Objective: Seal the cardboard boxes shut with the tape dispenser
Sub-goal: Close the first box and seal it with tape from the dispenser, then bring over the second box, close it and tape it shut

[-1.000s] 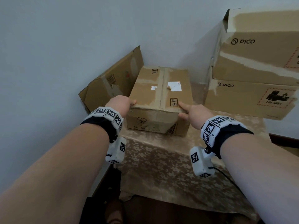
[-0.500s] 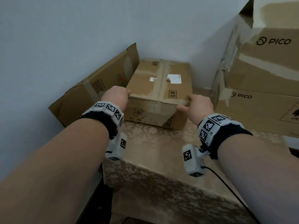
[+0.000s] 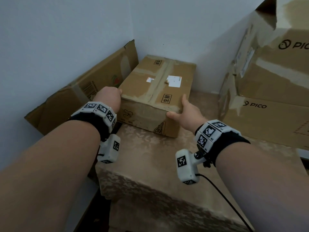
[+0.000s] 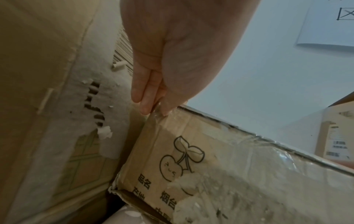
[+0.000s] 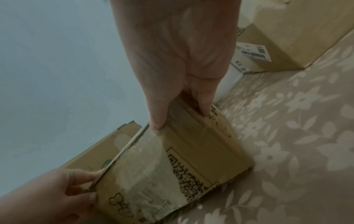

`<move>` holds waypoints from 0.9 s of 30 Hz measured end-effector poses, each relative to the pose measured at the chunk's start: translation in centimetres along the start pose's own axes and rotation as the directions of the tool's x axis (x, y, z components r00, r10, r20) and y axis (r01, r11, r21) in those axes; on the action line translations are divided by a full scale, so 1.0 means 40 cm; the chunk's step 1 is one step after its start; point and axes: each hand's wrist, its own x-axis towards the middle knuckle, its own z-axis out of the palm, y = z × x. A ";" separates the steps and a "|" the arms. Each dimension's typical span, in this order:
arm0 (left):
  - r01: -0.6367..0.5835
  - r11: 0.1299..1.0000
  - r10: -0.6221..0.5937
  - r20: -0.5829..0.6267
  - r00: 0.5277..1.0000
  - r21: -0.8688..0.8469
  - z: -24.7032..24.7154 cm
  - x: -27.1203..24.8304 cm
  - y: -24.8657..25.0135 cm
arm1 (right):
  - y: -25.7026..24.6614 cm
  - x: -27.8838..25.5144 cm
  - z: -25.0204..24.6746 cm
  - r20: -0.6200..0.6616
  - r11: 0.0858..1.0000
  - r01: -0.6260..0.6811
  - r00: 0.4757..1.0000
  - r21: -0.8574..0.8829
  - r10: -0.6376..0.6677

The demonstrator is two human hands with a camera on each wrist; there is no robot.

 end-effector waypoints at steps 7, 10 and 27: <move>0.013 0.997 -0.011 0.036 0.999 -0.072 0.003 0.001 -0.011 | -0.005 -0.005 -0.003 -0.064 0.965 -0.172 0.985 -0.196 0.163; 0.008 0.996 -0.007 0.015 1.000 -0.090 0.012 0.002 -0.016 | -0.010 0.007 -0.001 -0.003 0.965 -0.163 0.986 -0.203 0.166; -0.004 0.994 0.025 0.191 0.981 -0.112 -0.131 -0.061 0.070 | 0.015 -0.083 -0.125 -0.017 0.983 -0.075 0.997 -0.165 0.073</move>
